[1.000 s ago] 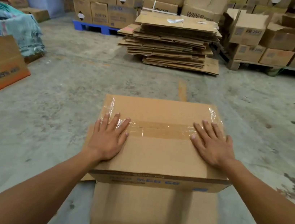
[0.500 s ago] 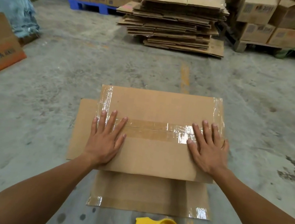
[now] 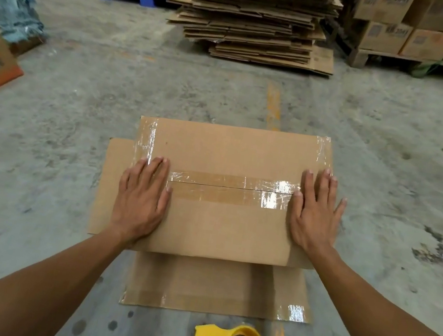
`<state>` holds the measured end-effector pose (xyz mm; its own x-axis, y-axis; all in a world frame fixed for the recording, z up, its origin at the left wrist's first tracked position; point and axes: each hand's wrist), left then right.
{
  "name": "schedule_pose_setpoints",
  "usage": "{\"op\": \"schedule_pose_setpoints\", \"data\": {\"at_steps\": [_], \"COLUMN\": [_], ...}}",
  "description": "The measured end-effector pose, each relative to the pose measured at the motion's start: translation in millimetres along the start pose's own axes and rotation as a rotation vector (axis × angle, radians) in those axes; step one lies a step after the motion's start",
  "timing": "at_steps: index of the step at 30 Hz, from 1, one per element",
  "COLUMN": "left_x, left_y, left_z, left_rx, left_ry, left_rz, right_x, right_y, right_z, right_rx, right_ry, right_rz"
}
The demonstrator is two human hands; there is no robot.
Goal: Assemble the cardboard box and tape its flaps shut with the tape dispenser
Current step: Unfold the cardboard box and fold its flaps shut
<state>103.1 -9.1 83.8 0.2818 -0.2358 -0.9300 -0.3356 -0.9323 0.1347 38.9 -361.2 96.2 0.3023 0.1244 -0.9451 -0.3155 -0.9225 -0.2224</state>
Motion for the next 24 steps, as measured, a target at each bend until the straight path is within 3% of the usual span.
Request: {"op": "schedule_pose_setpoints", "data": {"at_steps": [6, 24], "left_x": [2.9, -0.7], "left_y": [0.5, -25.3], "left_z": [-4.7, 14.3], "left_rx": [-0.096, -0.016], "left_ry": [-0.029, 0.013], "left_rz": [0.049, 0.082], "right_x": [-8.1, -15.4], "right_y": [10.8, -4.3], "right_z": [-16.9, 31.6], "right_rx": [0.066, 0.086], "right_ry": [-0.057, -0.079], "right_rz": [-0.078, -0.088]}}
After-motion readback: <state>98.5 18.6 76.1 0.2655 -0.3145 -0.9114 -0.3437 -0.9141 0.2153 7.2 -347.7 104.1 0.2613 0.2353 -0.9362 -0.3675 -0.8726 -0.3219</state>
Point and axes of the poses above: each hand's wrist, its own z-axis away from the middle knuckle, its own x-axis out of the palm, y = z × x, and after that the axes turned 4 degrees about z, right-handed
